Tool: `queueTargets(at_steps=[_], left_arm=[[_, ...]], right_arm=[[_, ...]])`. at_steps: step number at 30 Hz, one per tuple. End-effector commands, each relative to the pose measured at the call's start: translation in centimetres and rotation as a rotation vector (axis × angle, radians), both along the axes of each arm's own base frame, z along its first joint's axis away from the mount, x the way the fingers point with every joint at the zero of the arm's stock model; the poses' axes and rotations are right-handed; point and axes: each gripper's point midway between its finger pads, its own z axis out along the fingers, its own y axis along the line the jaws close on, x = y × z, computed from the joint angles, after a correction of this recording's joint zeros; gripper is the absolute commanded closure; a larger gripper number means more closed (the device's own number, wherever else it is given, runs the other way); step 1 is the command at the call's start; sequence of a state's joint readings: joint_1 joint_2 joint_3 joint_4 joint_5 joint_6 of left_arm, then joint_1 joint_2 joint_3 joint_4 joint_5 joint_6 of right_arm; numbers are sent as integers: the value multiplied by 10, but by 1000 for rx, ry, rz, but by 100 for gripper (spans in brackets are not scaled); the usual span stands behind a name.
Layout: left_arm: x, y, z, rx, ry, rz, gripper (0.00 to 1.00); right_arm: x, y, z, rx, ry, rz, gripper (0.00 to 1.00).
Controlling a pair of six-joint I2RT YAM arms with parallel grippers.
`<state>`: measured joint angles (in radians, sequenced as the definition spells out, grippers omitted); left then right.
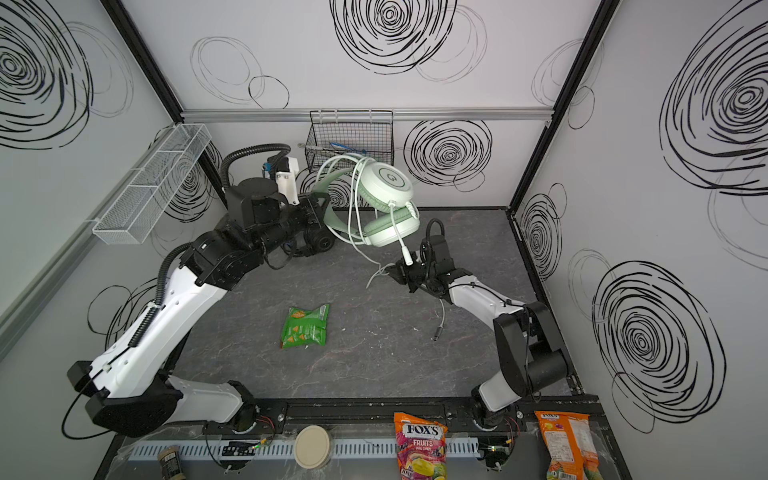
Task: Wrap the headphones
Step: 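Lift the cable up and far from the robot with the right gripper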
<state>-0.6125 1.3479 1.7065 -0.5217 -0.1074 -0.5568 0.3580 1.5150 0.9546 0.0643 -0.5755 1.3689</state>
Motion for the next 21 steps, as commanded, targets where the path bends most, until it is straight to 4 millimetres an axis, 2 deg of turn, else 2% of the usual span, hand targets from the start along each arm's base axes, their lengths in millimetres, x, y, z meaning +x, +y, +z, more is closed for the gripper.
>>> queueTargets(at_steps=[1, 7, 11, 17, 21], left_arm=[[-19, -8, 32, -88, -97, -116, 100], [-32, -14, -1, 5, -46, -181, 100], [-42, -15, -27, 78, -8, -216, 100], [-49, -6, -73, 182, 66, -198, 100], [-51, 0, -100, 225, 108, -171, 100]], right_arm=[[18, -37, 24, -132, -121, -40, 100], [52, -76, 75, -238, -280, -129, 100], [65, -89, 129, -281, -460, -190, 100], [69, -111, 216, -368, -743, -312, 100], [65, -117, 255, -407, -848, -341, 100]])
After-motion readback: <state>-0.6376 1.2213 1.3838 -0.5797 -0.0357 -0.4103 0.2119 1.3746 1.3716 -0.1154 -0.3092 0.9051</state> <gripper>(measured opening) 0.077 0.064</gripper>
